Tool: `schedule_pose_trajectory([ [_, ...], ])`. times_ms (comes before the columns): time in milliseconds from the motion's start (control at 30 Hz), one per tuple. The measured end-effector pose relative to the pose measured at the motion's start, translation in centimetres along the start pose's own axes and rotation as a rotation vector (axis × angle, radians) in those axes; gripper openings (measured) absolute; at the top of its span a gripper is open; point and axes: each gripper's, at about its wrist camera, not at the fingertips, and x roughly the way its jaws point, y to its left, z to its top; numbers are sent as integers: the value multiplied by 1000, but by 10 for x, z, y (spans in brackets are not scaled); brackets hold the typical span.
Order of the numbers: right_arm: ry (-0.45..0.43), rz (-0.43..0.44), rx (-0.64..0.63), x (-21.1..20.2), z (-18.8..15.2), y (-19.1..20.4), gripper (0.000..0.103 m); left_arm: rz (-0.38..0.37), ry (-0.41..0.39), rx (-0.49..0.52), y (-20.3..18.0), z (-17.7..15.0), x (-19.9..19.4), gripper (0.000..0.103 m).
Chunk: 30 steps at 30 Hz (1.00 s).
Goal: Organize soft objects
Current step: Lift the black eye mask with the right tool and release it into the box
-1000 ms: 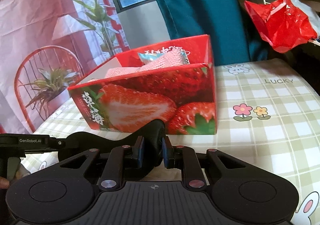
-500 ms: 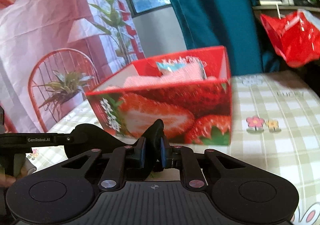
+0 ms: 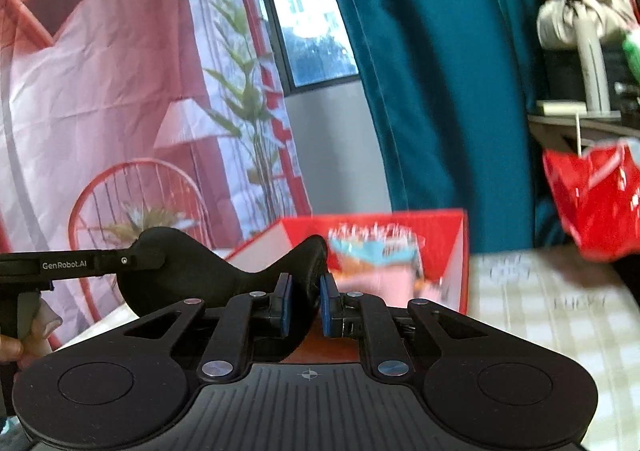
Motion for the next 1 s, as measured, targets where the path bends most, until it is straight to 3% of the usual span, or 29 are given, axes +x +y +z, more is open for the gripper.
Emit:
schedule_pose_trajectory([
  [267,-32,-57,-86,39,40,-6,13,33,-16,66,-5,24,49,14],
  [400,-24,-90,-100,56,45,-12,13,11,58,100,-10,20,73,14],
  [533,42,-103,-111,69,37,-16,13,-12,152,140,-15,-1,91,14],
  [667,128,-135,-126,85,20,-22,13,23,193,161,-14,-11,108,14],
  [1000,239,-217,-61,123,2,-47,13,68,269,206,-7,-15,138,14],
])
